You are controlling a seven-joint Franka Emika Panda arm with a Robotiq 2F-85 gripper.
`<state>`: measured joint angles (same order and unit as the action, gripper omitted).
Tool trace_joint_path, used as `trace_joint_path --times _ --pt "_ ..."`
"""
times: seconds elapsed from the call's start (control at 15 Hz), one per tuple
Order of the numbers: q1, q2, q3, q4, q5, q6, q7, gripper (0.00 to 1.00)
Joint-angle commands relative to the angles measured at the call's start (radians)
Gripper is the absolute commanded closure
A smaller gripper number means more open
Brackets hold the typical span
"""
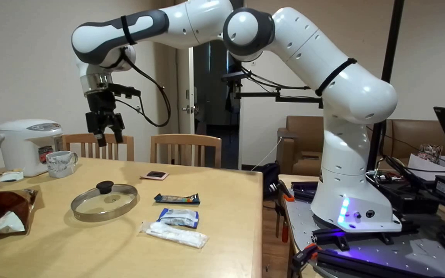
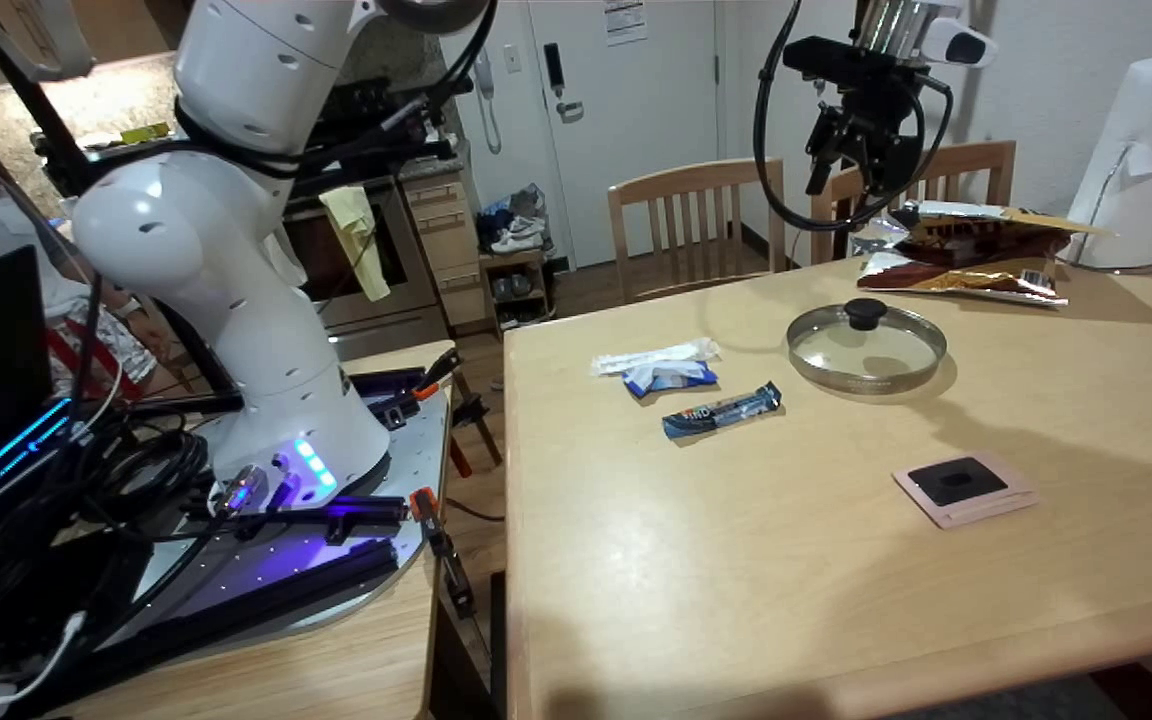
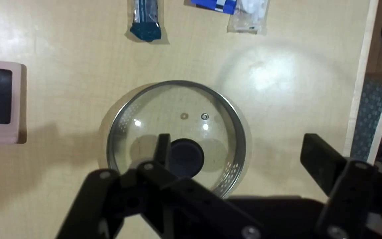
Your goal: Pick the glass lid and put it over the blue sachet and the white object
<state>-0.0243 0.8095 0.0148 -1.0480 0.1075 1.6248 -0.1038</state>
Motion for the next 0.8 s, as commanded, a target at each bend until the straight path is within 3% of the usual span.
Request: trace_joint_path --times 0.0,0.27,0.73 --pt "-0.004 -0.006 0.0 -0.075 -0.005 0.088 0.022 0.0" --pt "0.003 0.017 0.001 -0.144 -0.007 0.156 0.034 0.0" --pt "0.015 0.042 0.003 -0.222 -0.018 0.373 0.018 0.0"
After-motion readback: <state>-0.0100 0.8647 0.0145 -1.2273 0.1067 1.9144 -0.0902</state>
